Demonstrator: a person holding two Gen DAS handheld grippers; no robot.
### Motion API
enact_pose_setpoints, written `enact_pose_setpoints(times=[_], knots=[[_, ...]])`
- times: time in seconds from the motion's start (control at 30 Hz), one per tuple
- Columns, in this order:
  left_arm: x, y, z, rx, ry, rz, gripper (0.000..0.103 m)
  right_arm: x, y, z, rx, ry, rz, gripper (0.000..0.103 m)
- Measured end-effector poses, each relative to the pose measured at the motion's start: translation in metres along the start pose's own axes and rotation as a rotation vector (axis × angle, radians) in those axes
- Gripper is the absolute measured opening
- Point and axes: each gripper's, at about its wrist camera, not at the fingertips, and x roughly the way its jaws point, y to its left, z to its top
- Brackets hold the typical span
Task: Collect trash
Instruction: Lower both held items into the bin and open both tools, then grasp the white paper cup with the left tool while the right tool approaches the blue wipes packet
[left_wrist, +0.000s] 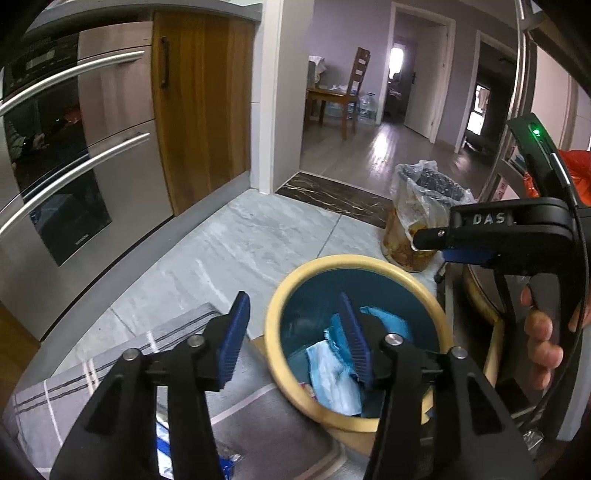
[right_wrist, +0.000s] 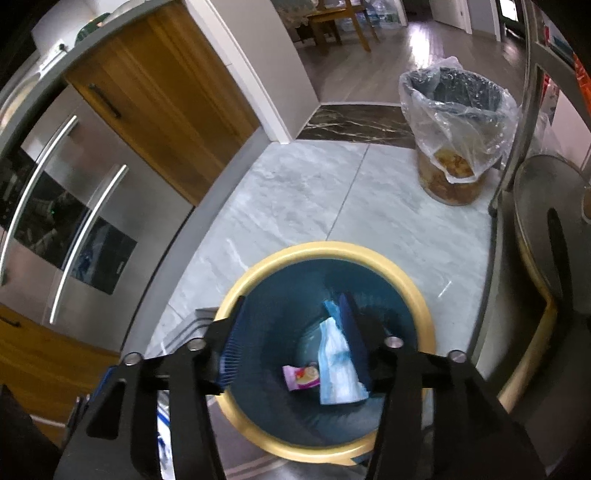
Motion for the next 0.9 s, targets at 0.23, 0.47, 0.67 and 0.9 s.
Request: enact_pose_setpoints(times=[0.23,0.47,0.67,0.9], knots=[[-0.016,0.025,-0.006,-0.040,-0.004,0.056,0.073,-0.006,0.007,-0.001,-0.020,-0.036,-0.036,0.081],[-0.051,0.054,-0.012,-0.046,-0.039,0.144,0.096,-0.021,0.031,-0.005,-0.093,-0.126,-0.105,0.094],[-0.095,0.080,-0.018,-0.078,-0.057,0.176,0.097,-0.041,0.056,-0.011,-0.131,-0.210,-0.077,0.096],[-0.155,0.119,-0.043,-0.140,-0.055,0.235,0.097,-0.063,0.095,-0.027,-0.203,-0.276,0.002,0.096]])
